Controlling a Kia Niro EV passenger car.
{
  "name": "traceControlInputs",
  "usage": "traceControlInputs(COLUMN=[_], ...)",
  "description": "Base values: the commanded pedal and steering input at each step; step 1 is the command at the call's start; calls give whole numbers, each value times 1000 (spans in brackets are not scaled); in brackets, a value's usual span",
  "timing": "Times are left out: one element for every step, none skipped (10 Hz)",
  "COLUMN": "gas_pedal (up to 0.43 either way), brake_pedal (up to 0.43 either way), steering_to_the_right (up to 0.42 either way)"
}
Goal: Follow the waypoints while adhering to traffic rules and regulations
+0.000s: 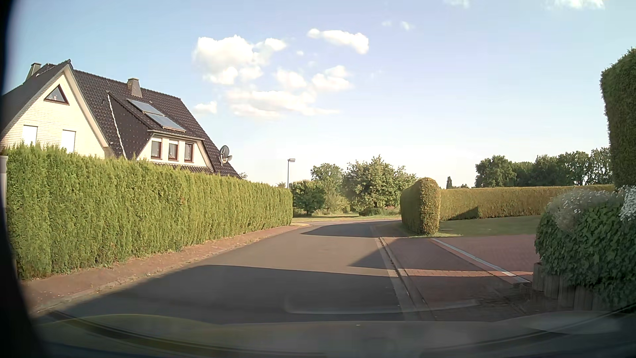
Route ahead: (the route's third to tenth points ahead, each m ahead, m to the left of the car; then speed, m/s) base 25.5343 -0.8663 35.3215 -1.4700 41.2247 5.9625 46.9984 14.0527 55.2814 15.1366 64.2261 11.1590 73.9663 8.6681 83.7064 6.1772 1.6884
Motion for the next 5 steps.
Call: traceControlInputs(gas_pedal=[0,0,0,0,0], brake_pedal=[6,6,6,6,6], steering_to_the_right=[-12,-11,-11,-11,-11])
